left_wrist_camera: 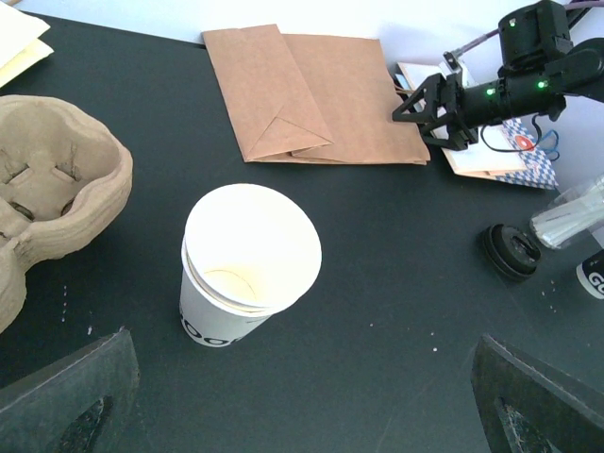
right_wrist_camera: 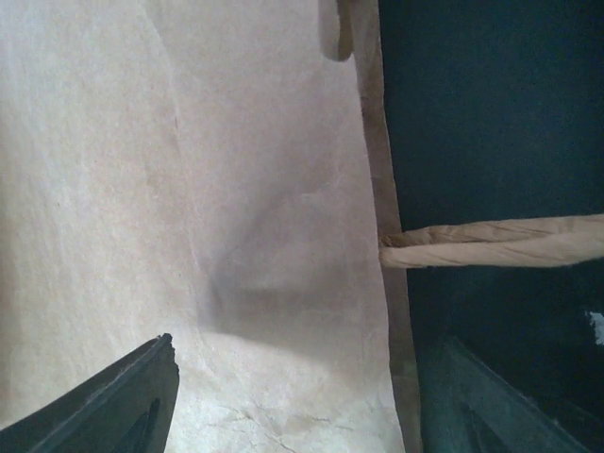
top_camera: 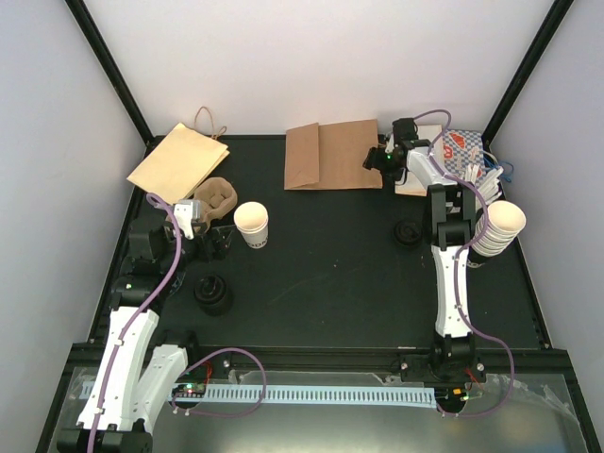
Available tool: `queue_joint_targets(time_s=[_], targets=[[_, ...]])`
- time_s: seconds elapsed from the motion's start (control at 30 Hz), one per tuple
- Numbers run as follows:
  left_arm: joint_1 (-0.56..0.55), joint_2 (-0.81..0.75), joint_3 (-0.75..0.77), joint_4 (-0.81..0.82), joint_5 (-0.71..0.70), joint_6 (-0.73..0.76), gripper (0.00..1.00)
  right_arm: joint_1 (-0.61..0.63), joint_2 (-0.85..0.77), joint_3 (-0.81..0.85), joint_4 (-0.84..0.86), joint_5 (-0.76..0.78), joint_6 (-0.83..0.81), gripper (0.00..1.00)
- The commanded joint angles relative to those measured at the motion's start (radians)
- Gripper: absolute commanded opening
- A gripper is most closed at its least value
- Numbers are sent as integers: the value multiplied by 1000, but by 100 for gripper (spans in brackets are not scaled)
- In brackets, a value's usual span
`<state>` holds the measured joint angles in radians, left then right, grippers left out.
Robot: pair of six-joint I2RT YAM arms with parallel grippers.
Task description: Pack the takeout coffee
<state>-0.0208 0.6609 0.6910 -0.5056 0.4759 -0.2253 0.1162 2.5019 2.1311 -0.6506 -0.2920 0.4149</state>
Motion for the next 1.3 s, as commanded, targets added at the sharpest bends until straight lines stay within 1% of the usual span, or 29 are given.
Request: queue_joint_targets(time_s=[0.0,0.03,0.1,0.3,0.37,0.4,0.57,0.77,0.97,1.1,1.27], targets=[[4,1,5,27,17,14,99,-1,44,21,-17,-52,25,74],[4,0,5,27,17,14,99,-1,44,22,-18,-50,24,70],[5,0,5,30,18,12,99,-1,41,21,-22,-53,20,58],[5,-3,5,29,17,12,99,-1,-5,-9,-11,-58,8,14],[6,-5,7,27,15,13,99,-1,-37,-28,-3,-58,1,3],[4,-8,7,26,11,12,99,-2,-58,-43,4,-57,-1,1],[5,-19,7,26,8,10,99,11,-188,-109,34,-63,-34,1],[5,-25,8,21,6,8,99,54,-335,-142,-2,-29,-103,1],[4,-36,13,15,-9,4,99,100,-502,-212,-51,22,-147,1],[5,-59,20,5,-65,-10,99,124,-629,-286,-74,58,-167,1],[4,-73,71,-80,-221,-80,99,146,-790,-394,-98,82,-169,1]])
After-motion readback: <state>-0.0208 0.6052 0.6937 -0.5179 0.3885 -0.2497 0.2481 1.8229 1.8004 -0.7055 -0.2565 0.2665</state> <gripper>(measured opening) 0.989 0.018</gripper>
